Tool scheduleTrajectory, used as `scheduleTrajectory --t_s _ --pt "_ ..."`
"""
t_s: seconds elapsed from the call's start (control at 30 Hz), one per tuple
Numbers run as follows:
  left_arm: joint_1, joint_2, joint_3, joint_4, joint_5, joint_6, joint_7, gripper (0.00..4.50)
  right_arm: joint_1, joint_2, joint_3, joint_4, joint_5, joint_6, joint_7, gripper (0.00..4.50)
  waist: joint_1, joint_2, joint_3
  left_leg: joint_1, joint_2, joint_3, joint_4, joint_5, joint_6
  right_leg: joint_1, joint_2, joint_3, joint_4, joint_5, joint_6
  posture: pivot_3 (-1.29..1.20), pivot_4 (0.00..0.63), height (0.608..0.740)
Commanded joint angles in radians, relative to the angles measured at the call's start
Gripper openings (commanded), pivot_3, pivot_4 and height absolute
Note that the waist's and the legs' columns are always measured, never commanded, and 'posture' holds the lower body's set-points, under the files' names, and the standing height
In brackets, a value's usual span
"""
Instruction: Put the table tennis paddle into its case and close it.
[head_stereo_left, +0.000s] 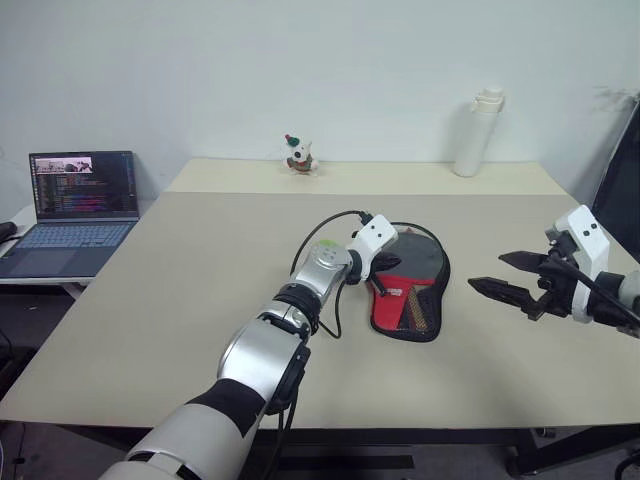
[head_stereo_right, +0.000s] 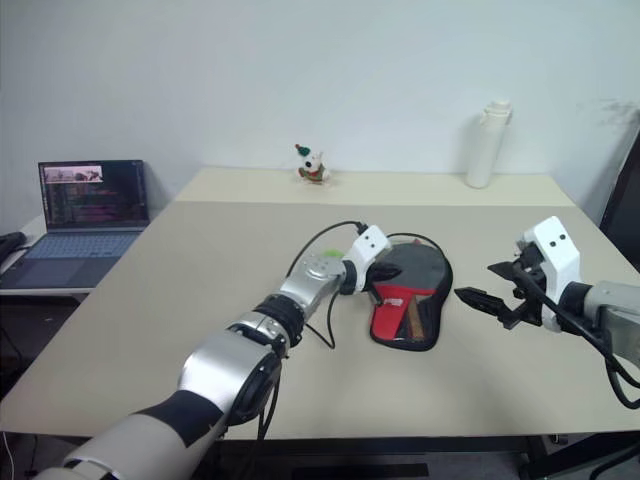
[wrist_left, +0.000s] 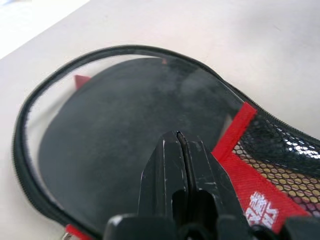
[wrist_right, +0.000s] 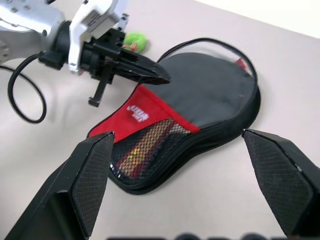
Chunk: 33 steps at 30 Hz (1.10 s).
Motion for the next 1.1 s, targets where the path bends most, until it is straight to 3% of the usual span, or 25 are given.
scheduleTrajectory --t_s 0.03,0.3,0.47,0.67,0.87,1.1 --pt "0.008 0.047 0.072 -0.048 -0.057 -0.031 -0.052 0.04 -0.049 0.081 0.047 0.037 -0.007 -0.022 -0.065 4.5 -0.003 0.0 0.0 0.001 0.0 0.001 0.0 0.0 0.0 0.0 0.0 0.001 0.0 0.0 0.0 0.0 0.15 0.74" --pt "0.208 0.219 0.176 -0.307 -0.196 0.026 -0.299 0.04 -0.126 0.23 0.231 0.263 -0.151 -0.149 -0.122 4.5 -0.007 0.001 0.0 0.002 0.002 0.001 0.0 0.0 0.0 0.0 0.0 0.001 0.002 0.002 -0.002 0.0 0.15 0.74" --pt "0.387 0.309 0.195 -0.619 -0.255 0.185 -0.306 0.04 -0.178 0.306 0.297 0.48 -0.286 -0.283 -0.172 4.5 -0.005 0.001 -0.001 0.002 0.002 0.001 0.001 0.0 0.0 0.0 -0.001 0.001 0.003 0.002 -0.003 0.0 0.15 0.74" --pt "0.511 0.347 0.188 -0.897 -0.298 0.334 -0.257 0.04 -0.222 0.365 0.298 0.694 -0.394 -0.397 -0.218 4.5 0.008 0.001 -0.001 0.001 0.0 0.0 0.002 0.0 0.0 0.0 -0.003 0.001 0.004 0.002 -0.002 0.0 0.15 0.74" --pt "0.553 0.364 0.186 -1.025 -0.346 0.404 -0.264 0.04 -0.248 0.425 0.231 0.733 -0.324 -0.3 -0.197 4.5 0.001 0.001 -0.001 0.003 0.001 0.001 0.002 0.0 0.0 0.0 -0.003 0.002 0.008 0.002 -0.002 0.0 0.15 0.74" --pt "0.545 0.385 0.178 -1.03 -0.36 0.409 -0.268 0.04 -0.246 0.484 0.2 0.709 -0.258 -0.186 -0.181 4.5 -0.004 0.001 -0.001 0.009 0.002 0.002 0.002 0.0 0.0 0.002 -0.001 0.003 0.014 0.002 -0.003 0.0 0.15 0.74"
